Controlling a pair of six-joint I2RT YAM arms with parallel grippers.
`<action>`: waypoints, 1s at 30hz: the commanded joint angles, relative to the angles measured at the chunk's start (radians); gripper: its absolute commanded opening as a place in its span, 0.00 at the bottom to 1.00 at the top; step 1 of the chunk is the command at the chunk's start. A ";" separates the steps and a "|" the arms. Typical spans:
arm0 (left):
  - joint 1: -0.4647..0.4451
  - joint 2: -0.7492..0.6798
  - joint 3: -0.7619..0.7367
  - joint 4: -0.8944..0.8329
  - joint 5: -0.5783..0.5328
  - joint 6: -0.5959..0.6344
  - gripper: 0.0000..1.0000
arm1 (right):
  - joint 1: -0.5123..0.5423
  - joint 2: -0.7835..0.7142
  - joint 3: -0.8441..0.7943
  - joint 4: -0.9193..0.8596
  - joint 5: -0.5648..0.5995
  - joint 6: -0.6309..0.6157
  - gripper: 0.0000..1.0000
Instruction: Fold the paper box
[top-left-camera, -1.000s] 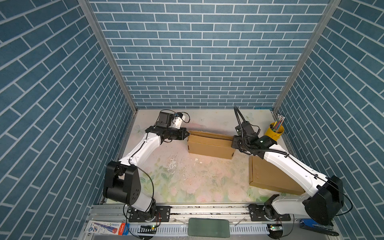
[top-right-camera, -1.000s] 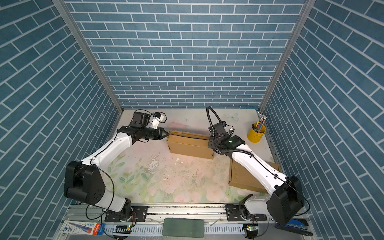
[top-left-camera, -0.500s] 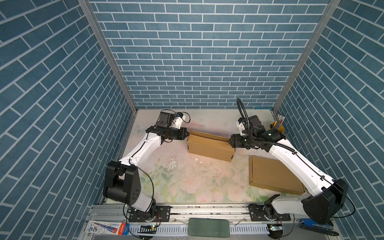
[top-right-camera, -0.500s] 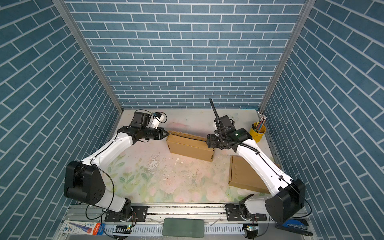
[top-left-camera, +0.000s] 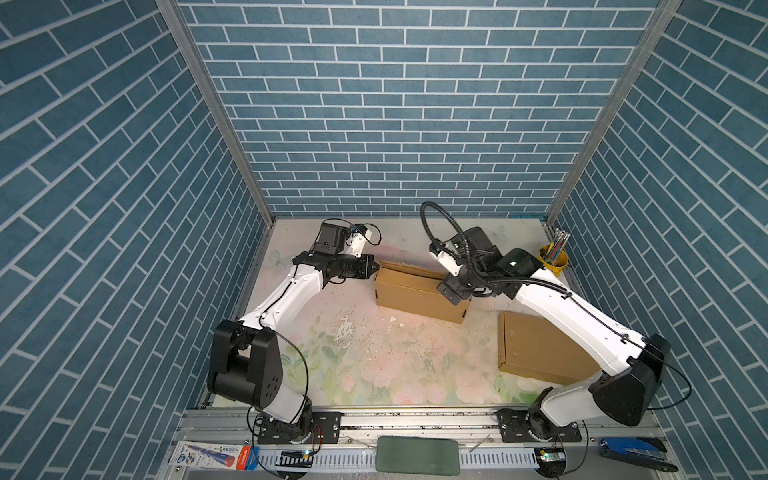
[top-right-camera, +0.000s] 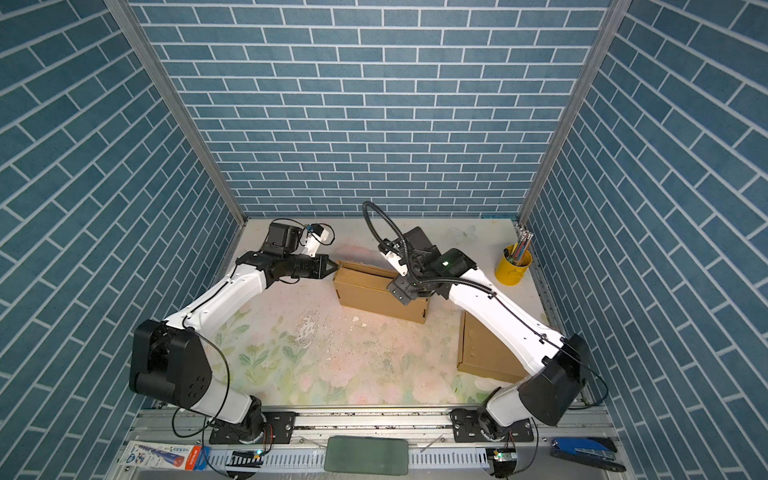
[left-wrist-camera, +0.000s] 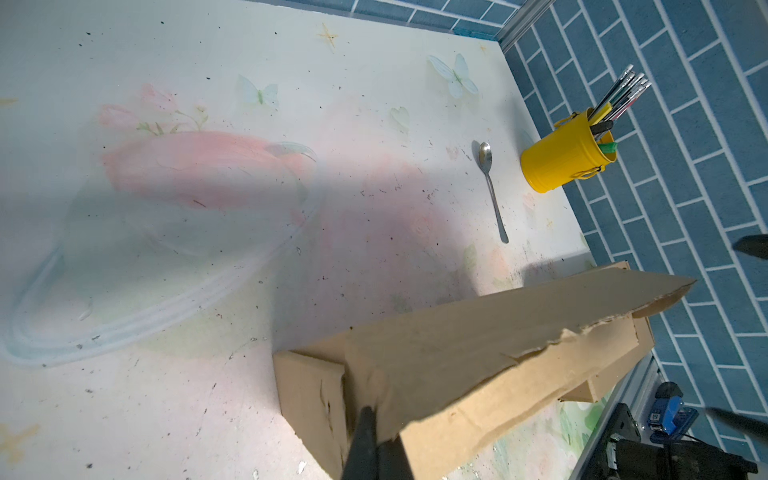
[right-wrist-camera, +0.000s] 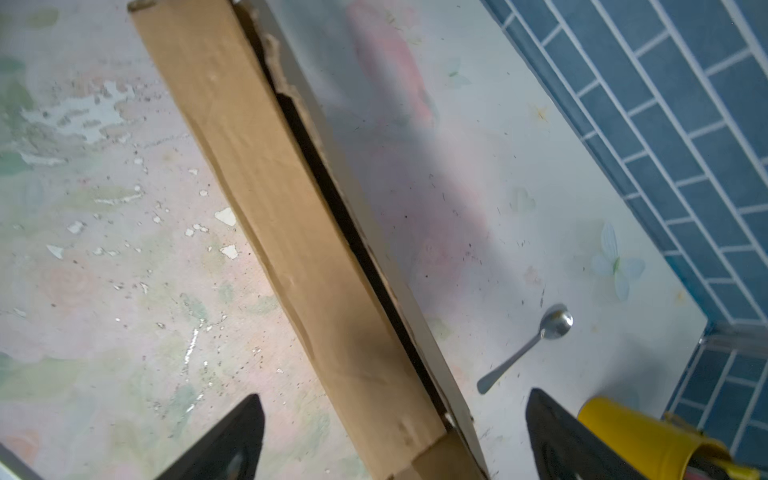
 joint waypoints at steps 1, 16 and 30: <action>-0.014 0.050 -0.020 -0.123 -0.027 0.007 0.00 | 0.049 0.041 0.018 0.054 0.074 -0.197 0.98; -0.016 0.068 -0.008 -0.125 -0.017 0.016 0.00 | 0.129 0.143 -0.049 0.205 0.187 -0.354 0.92; -0.016 0.086 -0.002 -0.128 -0.006 0.028 0.00 | 0.146 0.165 -0.143 0.303 0.222 -0.395 0.85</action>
